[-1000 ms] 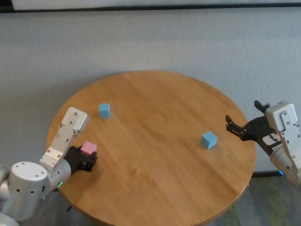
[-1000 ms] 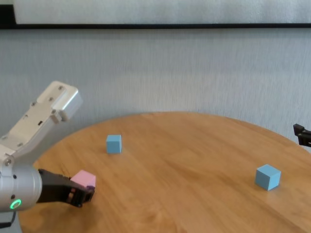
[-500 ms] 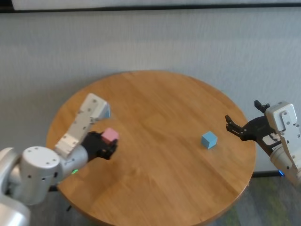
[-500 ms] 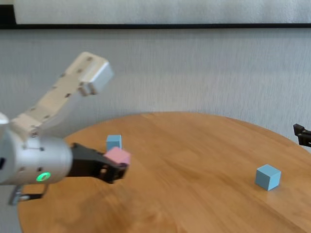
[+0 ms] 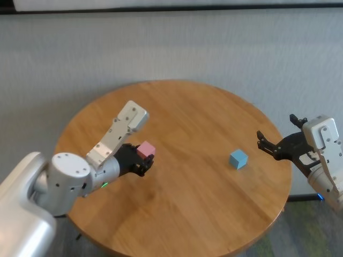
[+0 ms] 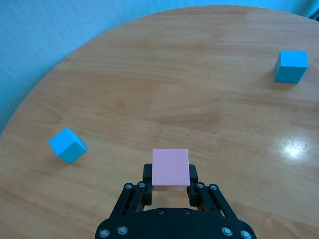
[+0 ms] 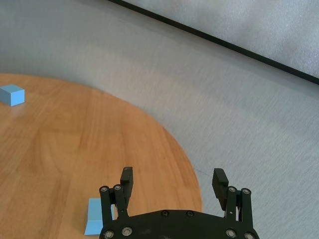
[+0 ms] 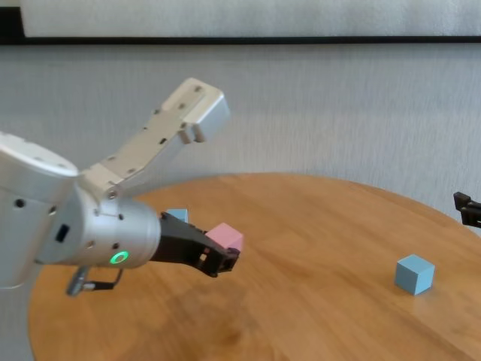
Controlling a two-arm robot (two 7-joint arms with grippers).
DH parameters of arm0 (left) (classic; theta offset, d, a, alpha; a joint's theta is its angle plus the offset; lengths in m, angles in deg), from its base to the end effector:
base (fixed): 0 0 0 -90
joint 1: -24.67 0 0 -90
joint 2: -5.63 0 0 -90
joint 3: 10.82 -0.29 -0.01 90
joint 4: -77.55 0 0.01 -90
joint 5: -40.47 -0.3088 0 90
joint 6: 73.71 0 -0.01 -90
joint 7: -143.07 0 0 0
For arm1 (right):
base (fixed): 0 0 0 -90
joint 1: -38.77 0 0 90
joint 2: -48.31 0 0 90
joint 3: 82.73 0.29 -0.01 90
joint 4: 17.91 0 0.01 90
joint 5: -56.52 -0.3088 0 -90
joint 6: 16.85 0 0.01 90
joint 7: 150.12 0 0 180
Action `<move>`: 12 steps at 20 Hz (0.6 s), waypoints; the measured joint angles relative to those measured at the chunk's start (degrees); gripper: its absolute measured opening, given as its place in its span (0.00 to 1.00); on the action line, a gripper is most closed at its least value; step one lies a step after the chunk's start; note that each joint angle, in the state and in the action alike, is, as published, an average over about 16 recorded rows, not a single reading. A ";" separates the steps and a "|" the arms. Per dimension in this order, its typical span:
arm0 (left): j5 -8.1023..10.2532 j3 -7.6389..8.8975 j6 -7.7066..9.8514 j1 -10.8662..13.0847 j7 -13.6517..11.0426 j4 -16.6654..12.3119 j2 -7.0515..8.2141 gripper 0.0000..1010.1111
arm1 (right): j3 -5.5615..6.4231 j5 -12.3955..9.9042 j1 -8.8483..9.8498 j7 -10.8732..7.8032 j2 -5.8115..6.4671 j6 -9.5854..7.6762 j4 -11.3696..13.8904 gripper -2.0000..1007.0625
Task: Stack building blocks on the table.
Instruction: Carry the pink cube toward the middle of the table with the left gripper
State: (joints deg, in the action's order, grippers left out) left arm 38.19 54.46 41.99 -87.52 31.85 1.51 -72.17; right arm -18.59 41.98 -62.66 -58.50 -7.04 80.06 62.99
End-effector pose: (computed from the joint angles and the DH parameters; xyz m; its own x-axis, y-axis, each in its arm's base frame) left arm 0.4160 -0.0482 -0.2621 0.6186 0.7562 0.2135 -0.7405 0.4701 0.4802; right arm 0.3581 -0.0827 -0.3023 0.2922 -0.8802 0.3739 0.9553 0.2873 -0.0702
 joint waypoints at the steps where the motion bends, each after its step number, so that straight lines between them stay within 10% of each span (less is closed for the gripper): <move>1: -0.19 -0.28 -0.21 -0.61 -0.23 0.88 -0.32 0.40 | 0.00 0.00 0.00 0.00 0.00 0.00 0.00 1.00; 12: -1.06 -2.13 -2.14 -5.26 -1.85 9.43 -3.38 0.40 | 0.00 0.00 0.00 0.00 0.00 0.00 0.00 1.00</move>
State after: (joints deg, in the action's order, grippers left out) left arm 37.13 52.33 39.84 -92.78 30.00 10.94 -75.54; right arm -18.59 41.98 -62.66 -58.50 -7.04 80.06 62.99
